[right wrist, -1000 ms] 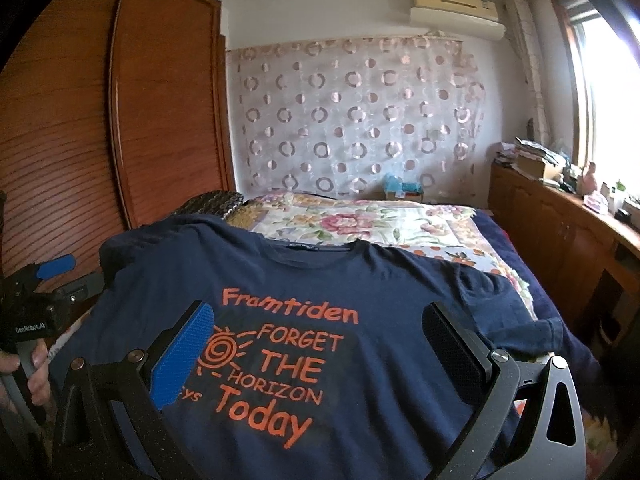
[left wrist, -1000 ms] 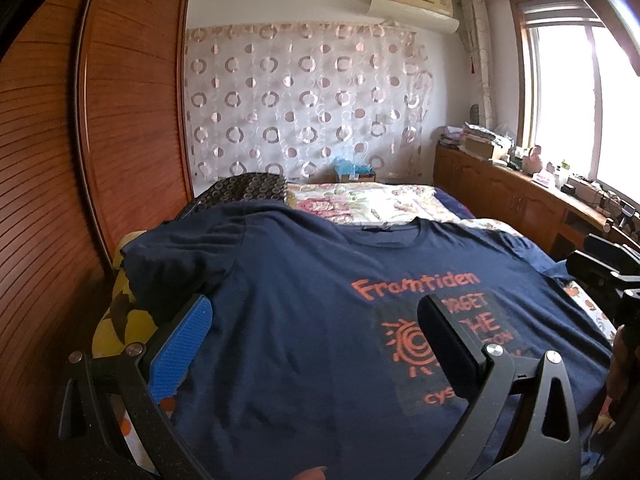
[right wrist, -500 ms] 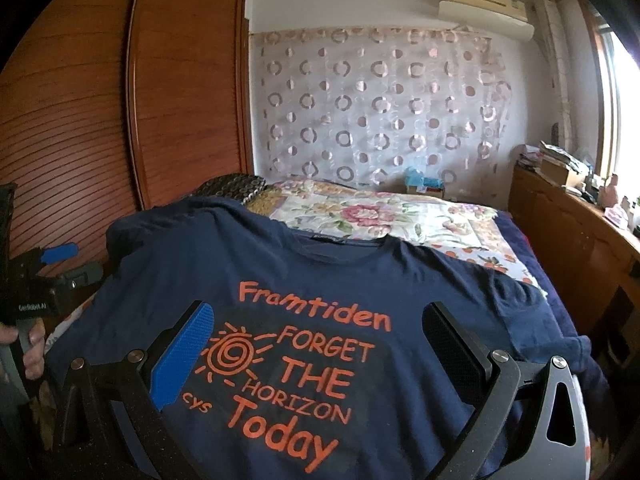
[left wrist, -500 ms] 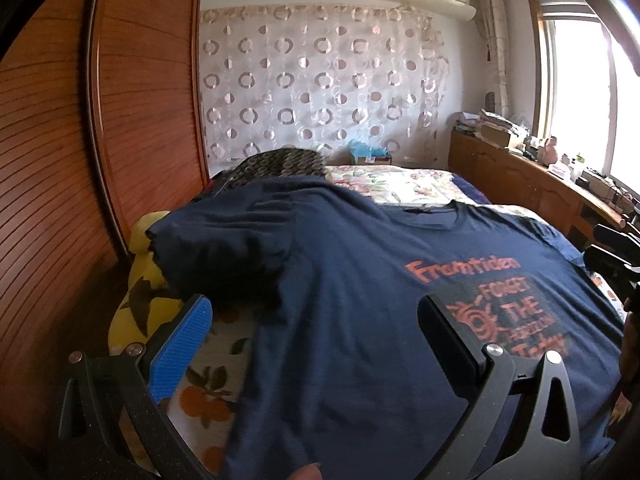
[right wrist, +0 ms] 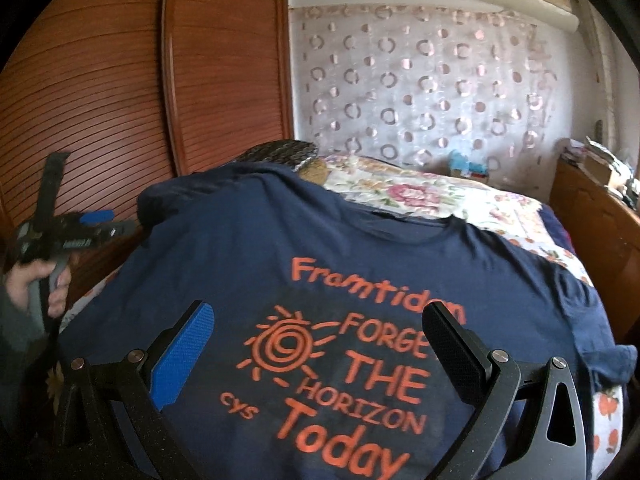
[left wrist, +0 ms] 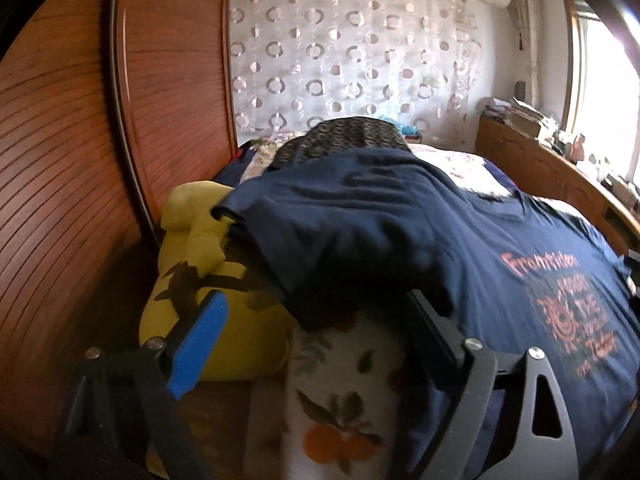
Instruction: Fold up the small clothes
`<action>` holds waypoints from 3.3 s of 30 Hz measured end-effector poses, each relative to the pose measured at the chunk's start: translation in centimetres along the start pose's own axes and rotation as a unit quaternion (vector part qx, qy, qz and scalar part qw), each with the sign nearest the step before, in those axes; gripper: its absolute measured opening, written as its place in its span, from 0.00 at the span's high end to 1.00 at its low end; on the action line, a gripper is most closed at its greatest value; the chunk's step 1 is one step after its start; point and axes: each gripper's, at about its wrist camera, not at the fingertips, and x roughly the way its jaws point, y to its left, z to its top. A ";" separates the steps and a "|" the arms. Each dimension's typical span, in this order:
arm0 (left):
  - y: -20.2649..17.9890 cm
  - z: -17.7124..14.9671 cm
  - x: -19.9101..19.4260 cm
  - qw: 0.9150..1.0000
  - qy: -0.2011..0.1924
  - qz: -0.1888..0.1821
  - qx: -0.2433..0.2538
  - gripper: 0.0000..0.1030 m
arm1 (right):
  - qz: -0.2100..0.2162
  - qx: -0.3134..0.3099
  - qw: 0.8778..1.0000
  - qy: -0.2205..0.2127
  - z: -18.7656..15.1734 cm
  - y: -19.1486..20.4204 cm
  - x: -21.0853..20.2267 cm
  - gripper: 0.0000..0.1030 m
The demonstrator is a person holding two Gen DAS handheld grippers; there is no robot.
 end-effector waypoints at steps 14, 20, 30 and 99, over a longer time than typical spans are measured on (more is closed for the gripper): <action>2.5 3.1 3.5 0.999 0.020 -0.021 -0.015 0.76 | 0.021 -0.017 0.999 0.022 0.2 -0.9 0.2 0.00; 1.9 3.2 2.7 1.000 0.019 -0.022 0.000 0.95 | 0.018 -0.016 1.000 0.017 0.0 -0.3 0.3 0.00; -3.2 7.9 -1.9 0.996 -0.047 -0.068 0.040 0.95 | 0.010 -0.002 1.000 0.010 0.1 -0.9 0.3 0.00; -5.5 -1.2 -6.2 0.994 -0.065 -0.080 0.043 0.25 | -0.027 -0.035 0.996 0.083 16.8 1.1 25.7 0.81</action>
